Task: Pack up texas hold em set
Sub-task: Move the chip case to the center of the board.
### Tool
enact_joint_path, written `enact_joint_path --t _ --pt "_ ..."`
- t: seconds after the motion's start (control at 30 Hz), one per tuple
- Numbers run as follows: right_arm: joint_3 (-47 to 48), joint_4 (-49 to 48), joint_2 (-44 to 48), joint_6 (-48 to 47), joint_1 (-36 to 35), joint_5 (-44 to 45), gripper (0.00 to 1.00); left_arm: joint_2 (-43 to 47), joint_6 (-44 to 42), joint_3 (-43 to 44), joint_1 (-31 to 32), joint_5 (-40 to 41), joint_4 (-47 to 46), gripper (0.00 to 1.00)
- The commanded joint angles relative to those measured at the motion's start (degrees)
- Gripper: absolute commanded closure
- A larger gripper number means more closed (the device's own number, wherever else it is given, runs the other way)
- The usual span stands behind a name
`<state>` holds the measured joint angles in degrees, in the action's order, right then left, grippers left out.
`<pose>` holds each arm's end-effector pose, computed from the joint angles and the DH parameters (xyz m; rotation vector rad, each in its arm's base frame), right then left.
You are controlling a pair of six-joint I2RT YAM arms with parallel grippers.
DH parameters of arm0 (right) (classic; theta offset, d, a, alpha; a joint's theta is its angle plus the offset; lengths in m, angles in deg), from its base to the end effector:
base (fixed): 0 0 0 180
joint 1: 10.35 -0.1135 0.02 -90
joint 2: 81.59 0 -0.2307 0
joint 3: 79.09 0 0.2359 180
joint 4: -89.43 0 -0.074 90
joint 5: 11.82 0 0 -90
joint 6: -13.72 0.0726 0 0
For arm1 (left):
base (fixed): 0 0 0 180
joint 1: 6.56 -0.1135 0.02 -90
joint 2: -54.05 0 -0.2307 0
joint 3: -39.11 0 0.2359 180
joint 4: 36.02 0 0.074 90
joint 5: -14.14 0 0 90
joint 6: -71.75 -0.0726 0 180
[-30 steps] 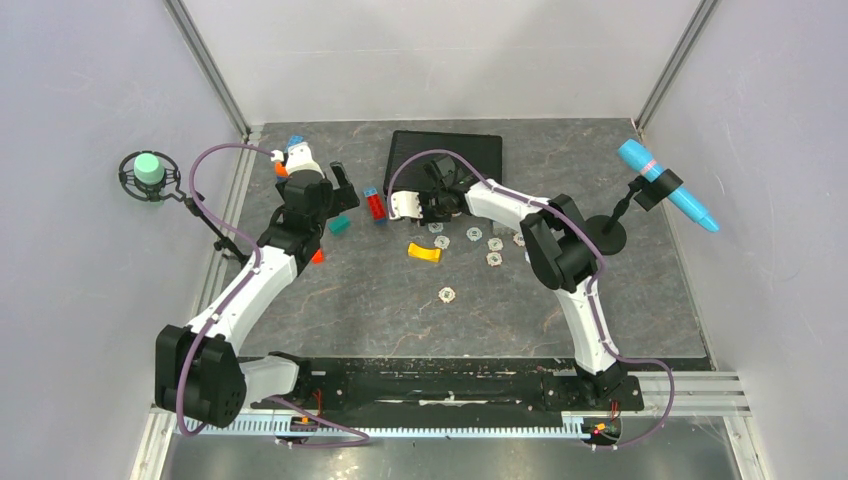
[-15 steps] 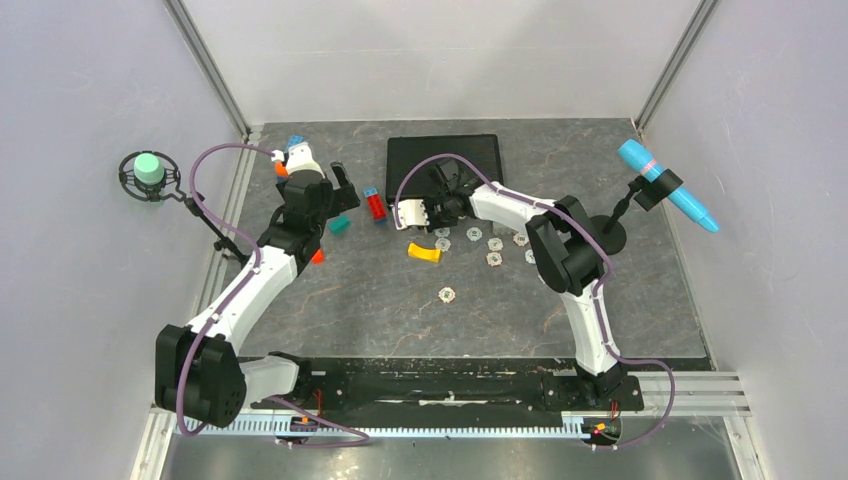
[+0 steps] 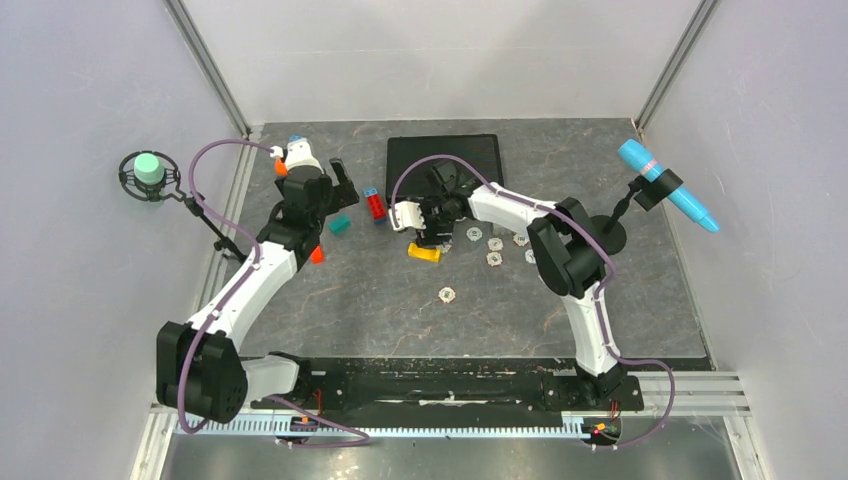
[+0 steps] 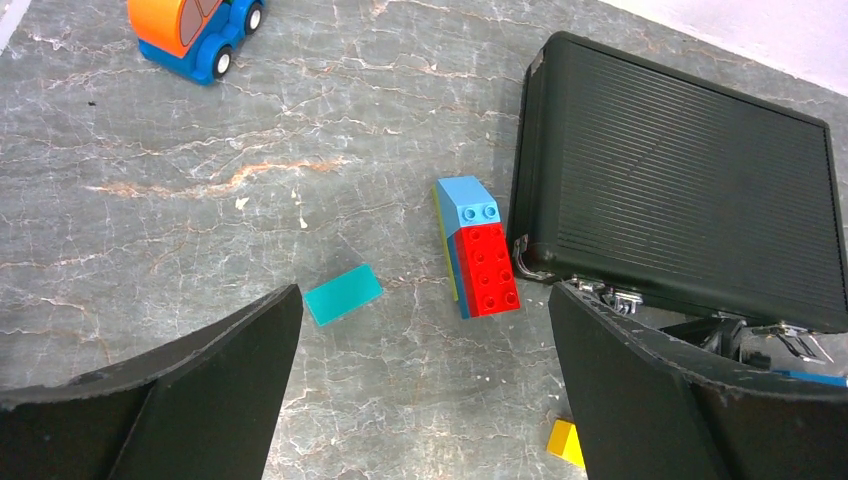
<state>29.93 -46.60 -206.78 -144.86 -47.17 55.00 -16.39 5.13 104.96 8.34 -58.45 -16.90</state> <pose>0.3428 0.2923 0.1143 -2.0862 1.4162 0.3130 0.3043 -0.0585 0.2544 -0.3399 1.9375 -0.1360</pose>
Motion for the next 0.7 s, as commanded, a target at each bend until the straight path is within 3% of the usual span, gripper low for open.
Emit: enact_joint_path --t 0.0,0.03,0.2,0.33,0.47,0.6,0.67 --pt "-3.9 0.9 5.5 3.9 0.0 -4.8 0.15 -1.3 2.9 3.6 -0.4 -0.4 1.3 0.00" --pt "-5.1 -1.2 6.7 5.6 0.2 -5.5 0.03 -1.6 3.2 4.0 -0.4 -0.5 1.7 0.00" --pt "-12.7 -15.1 14.8 18.1 2.0 -5.7 0.02 -3.1 5.5 7.7 -0.6 1.0 5.9 0.00" --pt "-15.4 -23.8 19.2 30.7 3.9 -0.4 0.02 -2.8 8.0 10.6 -1.8 3.0 7.8 0.00" --pt "-11.5 -24.5 20.7 44.2 6.9 5.6 0.02 -3.3 8.1 12.9 -2.9 1.5 6.5 0.00" --pt "-6.2 -20.8 19.2 62.5 14.9 8.4 0.02 -6.0 6.4 16.5 -3.1 -2.1 5.5 0.00" --pt "-5.0 -19.5 17.4 67.8 19.9 3.6 0.02 -8.5 5.2 18.7 -3.1 -4.2 5.5 0.00"
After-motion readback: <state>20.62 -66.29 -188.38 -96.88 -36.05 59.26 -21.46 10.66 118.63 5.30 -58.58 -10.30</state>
